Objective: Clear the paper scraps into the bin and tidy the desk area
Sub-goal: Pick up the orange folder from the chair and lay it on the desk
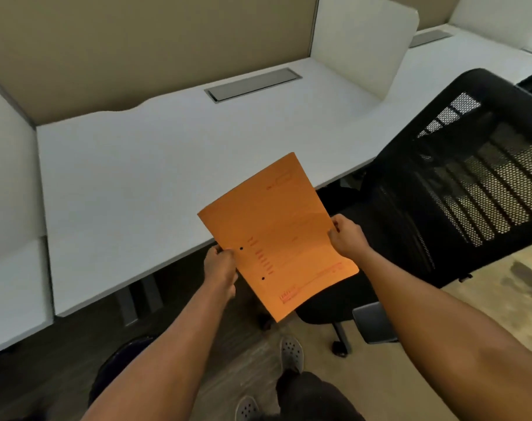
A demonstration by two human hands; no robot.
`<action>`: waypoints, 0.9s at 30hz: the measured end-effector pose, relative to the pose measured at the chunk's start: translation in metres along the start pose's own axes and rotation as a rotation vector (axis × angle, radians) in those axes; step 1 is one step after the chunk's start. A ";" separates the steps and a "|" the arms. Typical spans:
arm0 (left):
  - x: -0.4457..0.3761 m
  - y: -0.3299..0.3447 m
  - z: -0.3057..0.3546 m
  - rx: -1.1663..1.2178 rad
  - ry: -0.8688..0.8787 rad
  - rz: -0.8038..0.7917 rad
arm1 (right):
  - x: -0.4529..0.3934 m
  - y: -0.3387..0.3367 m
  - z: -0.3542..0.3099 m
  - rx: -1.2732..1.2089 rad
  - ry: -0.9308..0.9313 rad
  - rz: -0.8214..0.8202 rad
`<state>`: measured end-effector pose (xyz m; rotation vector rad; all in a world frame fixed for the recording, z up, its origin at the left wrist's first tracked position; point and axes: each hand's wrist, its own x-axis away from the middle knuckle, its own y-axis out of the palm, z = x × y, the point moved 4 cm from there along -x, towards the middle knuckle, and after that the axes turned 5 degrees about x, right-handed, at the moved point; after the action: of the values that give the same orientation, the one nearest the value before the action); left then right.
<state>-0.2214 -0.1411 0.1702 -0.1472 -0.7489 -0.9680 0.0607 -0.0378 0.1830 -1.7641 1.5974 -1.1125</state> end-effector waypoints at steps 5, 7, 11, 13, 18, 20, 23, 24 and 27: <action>0.002 -0.040 0.058 0.010 0.076 0.065 | 0.007 0.008 -0.072 -0.015 -0.099 -0.021; -0.003 -0.046 0.069 -0.034 0.077 0.072 | 0.006 0.009 -0.084 -0.060 -0.093 -0.025; -0.012 -0.070 0.109 -0.008 0.149 0.109 | 0.001 0.012 -0.131 -0.156 -0.115 -0.048; -0.024 -0.080 0.127 -0.013 0.181 0.122 | -0.004 0.014 -0.152 -0.162 -0.148 -0.069; -0.060 -0.083 0.164 0.024 0.253 0.087 | -0.039 0.019 -0.190 -0.141 -0.182 -0.059; -0.077 -0.082 0.175 0.011 0.243 0.058 | -0.058 0.025 -0.205 -0.084 -0.230 -0.051; -0.107 -0.078 0.192 -0.011 0.218 0.032 | -0.095 0.038 -0.225 -0.058 -0.247 -0.069; -0.119 -0.075 0.199 -0.013 0.217 0.026 | -0.110 0.042 -0.232 -0.052 -0.246 -0.076; -0.159 -0.063 0.222 -0.034 0.221 0.009 | -0.158 0.052 -0.256 -0.025 -0.249 -0.097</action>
<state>-0.4392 0.0283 0.2209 -0.0712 -0.5286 -0.9704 -0.1769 0.1449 0.2414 -1.9297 1.3950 -0.8786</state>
